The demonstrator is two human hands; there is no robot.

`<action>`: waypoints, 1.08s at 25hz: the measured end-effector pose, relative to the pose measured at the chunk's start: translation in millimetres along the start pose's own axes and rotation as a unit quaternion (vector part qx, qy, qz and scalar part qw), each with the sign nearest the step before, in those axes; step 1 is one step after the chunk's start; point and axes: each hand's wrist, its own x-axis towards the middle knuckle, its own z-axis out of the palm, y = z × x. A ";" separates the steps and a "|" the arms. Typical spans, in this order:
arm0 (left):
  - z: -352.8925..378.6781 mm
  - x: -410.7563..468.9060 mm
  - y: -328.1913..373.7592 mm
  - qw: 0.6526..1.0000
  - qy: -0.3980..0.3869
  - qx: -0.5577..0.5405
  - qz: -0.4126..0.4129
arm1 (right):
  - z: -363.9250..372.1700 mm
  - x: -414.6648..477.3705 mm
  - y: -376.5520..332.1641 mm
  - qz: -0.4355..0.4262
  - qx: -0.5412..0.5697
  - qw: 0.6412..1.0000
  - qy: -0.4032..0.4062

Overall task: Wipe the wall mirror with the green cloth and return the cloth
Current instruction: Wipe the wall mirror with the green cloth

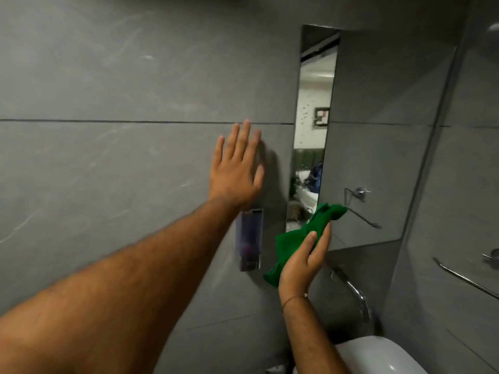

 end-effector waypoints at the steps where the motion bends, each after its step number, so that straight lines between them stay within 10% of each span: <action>1: 2.9 27.1 7.8 1.000 0.000 0.006 -0.009 | 1.5 10.2 12.4 0.011 0.000 1.000 0.008; 5: 6.2 112.0 23.6 0.998 0.039 0.048 0.032 | 15.5 45.9 65.3 -0.006 -0.040 0.997 -0.068; 8: 21.0 134.3 19.9 0.988 0.095 0.102 0.071 | 14.4 60.0 113.4 -0.109 -0.270 0.947 -0.135; 16: 48.6 140.8 20.1 0.973 0.176 0.128 0.077 | -51.0 58.1 222.5 -0.249 -0.423 0.863 -0.122; 27: 56.2 141.7 15.3 0.974 0.168 0.126 0.092 | 109.3 203.1 18.6 -0.350 -0.378 0.855 -0.069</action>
